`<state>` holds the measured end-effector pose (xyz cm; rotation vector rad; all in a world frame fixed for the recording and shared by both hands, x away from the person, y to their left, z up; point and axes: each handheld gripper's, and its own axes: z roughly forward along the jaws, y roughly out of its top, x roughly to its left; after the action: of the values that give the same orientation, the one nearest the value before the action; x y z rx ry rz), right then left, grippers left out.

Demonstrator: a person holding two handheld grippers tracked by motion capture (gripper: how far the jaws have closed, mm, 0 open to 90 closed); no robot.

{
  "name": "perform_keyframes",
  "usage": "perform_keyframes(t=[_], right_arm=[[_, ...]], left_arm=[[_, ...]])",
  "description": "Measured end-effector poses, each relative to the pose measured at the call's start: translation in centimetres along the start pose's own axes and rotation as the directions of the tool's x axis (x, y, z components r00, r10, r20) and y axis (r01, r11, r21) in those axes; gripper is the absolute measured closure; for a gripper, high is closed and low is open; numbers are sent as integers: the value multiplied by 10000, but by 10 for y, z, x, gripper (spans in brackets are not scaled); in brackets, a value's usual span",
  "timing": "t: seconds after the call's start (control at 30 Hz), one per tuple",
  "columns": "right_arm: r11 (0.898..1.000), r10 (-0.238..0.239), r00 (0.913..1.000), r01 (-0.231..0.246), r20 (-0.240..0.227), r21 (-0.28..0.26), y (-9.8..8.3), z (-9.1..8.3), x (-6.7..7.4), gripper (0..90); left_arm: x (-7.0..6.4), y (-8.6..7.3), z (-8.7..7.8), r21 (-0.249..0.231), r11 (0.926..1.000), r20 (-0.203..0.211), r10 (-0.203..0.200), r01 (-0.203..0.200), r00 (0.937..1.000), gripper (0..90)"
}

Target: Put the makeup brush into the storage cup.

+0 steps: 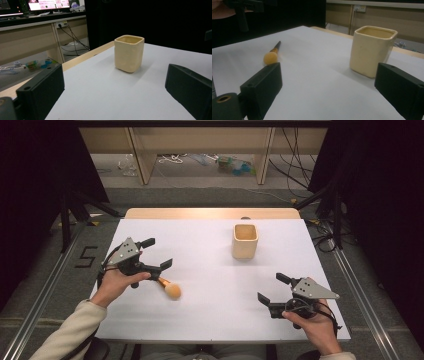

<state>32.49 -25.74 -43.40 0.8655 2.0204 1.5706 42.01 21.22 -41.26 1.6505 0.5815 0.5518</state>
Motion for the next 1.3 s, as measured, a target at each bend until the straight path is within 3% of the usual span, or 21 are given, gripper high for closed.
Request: perform_keyframes(t=[0.33,0.67,0.87,1.1,1.17,1.3], right_arm=[[10000,-85,9999,85,119,39,0,-1,0,86],[9998,-206,9996,207,195,-20,0,0,-2,86],[10000,68,10000,-68,6,32,-1,0,-1,86],[9999,112,9999,-112,41,23,-1,1,-1,87],[9996,84,9997,-90,228,250,-1,-1,-1,88],[9996,77,9997,-83,217,271,-1,0,-2,88]], left_arm=[[3,2,7,301,9992,411,267,-279,9988,23],[8,8,18,324,9989,410,325,-338,9986,29],[9,5,23,796,9953,927,484,-559,9945,38],[12,11,27,1346,9833,1344,1041,-1222,9854,43],[13,12,28,1507,9795,1402,1128,-1338,9837,43],[14,15,30,2021,9636,1661,1422,-1749,9758,47]])
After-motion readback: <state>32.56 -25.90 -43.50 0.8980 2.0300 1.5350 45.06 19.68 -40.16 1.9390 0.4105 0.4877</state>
